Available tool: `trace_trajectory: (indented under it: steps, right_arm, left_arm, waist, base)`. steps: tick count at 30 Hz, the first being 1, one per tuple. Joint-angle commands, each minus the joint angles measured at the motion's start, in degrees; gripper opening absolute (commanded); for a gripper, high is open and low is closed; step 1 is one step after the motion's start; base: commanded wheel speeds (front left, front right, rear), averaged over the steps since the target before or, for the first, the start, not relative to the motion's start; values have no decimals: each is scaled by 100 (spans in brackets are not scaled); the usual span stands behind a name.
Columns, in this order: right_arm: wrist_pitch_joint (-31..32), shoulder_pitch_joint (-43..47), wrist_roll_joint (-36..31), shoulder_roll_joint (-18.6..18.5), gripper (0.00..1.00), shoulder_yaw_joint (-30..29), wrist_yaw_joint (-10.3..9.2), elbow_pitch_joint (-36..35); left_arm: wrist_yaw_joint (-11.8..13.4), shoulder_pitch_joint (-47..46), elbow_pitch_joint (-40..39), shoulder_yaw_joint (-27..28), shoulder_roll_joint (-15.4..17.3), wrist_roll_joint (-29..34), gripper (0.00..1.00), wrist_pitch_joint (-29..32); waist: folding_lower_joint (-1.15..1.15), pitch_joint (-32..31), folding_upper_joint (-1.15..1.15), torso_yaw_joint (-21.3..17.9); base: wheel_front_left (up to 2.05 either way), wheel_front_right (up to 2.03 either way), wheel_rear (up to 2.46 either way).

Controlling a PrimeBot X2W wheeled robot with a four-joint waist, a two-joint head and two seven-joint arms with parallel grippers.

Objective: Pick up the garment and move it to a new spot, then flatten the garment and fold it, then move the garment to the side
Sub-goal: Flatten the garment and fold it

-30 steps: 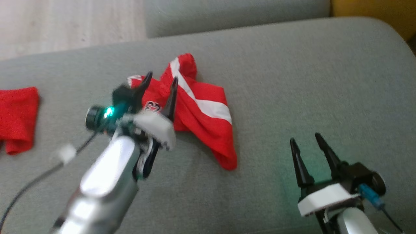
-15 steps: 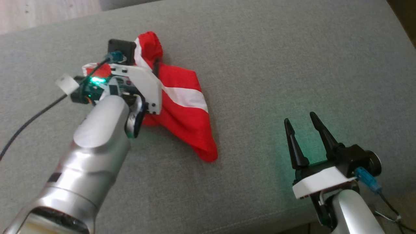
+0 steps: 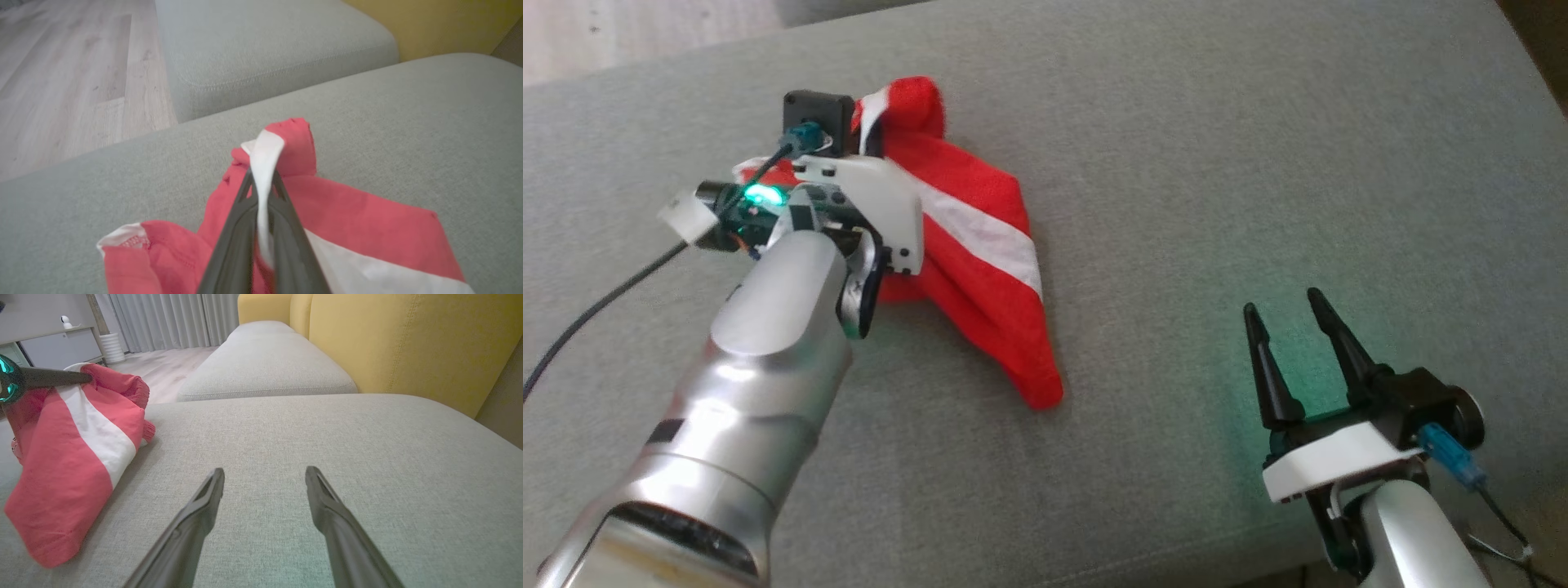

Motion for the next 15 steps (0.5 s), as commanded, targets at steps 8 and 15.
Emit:
trace_trajectory:
  steps: [8,15]
  right_arm:
    - [-99,103,-4,-29,100,-102,23,-72]
    - [-48,445,3,-29,100,-210,23,-60]
  left_arm:
    - [-44,58,-719,-29,-49,126,0,-823]
    - [453,1419,-1925,54,192,-16,0,-1067]
  waist:
    - [0,-509,0,558]
    - [0,-1009,0,978]
  base:
    - [0,0,0]
    - [0,0,0]
